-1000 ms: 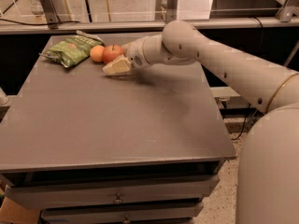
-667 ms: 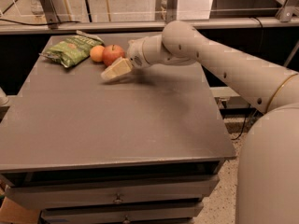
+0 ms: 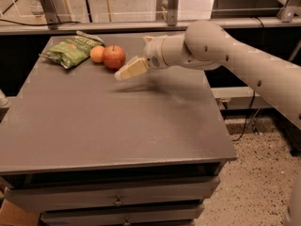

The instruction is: Move apple near orange

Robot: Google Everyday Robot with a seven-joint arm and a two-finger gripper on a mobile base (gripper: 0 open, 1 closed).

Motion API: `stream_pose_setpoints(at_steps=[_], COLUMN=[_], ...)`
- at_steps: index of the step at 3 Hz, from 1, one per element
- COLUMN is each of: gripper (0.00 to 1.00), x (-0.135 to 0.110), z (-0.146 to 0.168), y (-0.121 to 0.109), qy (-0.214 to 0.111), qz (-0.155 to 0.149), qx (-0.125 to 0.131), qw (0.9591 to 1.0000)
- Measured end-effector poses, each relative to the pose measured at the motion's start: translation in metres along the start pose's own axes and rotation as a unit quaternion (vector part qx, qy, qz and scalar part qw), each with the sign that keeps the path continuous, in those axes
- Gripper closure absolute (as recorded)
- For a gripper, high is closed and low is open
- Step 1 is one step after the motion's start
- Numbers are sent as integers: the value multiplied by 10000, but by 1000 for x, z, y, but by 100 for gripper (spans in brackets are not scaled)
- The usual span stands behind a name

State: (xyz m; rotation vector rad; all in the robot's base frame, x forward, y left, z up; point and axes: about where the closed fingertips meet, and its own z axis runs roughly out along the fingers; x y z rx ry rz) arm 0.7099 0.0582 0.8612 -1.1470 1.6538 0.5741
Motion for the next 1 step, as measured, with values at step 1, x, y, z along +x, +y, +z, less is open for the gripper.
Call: stream_pose_setpoints(at_steps=[1], gripper=[0], x=[-6], z=[-53], y=[-2], qy=[-126], qz=[-50], qx=[358], qw=[9993])
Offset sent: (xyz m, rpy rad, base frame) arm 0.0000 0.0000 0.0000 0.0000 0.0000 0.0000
